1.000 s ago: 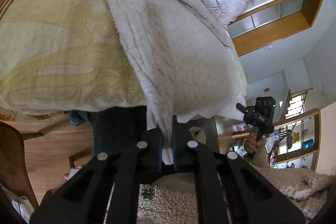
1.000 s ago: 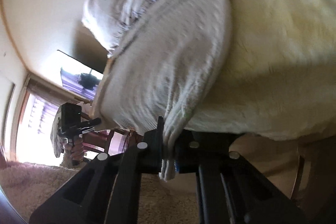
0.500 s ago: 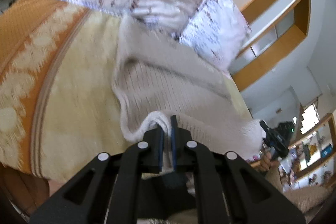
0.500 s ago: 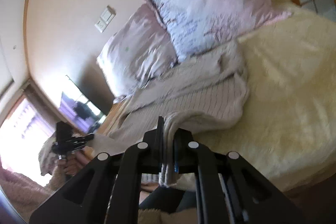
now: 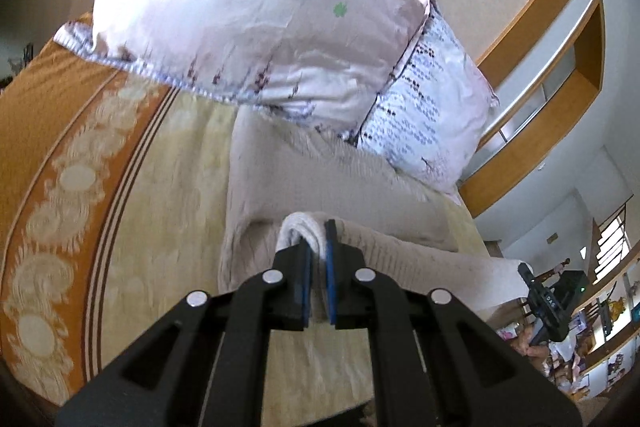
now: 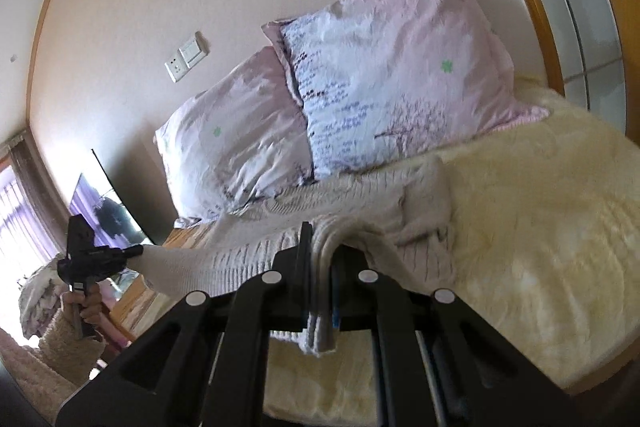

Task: Fold small clothes
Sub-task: 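Grasp the hem with the left gripper while the right gripper grasps it too, lifting toward the collar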

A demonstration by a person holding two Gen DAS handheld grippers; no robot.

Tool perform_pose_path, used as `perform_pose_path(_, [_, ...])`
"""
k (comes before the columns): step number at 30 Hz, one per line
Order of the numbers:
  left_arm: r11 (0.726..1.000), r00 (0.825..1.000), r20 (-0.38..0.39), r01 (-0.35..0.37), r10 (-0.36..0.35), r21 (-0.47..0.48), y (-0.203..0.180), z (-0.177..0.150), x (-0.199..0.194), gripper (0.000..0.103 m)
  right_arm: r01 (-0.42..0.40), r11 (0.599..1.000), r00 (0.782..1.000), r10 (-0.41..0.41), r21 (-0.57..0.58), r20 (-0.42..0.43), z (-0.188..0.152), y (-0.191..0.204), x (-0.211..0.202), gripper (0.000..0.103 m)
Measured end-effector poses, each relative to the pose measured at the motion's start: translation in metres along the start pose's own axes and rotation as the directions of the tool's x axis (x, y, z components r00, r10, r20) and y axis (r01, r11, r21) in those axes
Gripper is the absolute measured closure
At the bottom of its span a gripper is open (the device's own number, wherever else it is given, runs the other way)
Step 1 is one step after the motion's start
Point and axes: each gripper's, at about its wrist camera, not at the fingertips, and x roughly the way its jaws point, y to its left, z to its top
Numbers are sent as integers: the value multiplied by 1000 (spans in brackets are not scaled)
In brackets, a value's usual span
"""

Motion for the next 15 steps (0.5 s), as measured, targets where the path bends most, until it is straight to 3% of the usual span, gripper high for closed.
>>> perform_pose_path(4, [1000, 1000, 19, -24, 23, 18, -8, 27, 13, 97, 42, 999, 999, -42, -32, 2, 20, 5, 18, 95])
perform_pose_path(10, [999, 1000, 16, -23, 24, -40, -2, 70, 45, 97, 111, 990, 994, -112, -89, -4, 47, 11, 55, 95])
perform_pose_path(15, [991, 999, -31, -34, 31, -127, 18, 89, 77, 97, 125, 988, 992, -128, -88, -24, 59, 6, 84, 95])
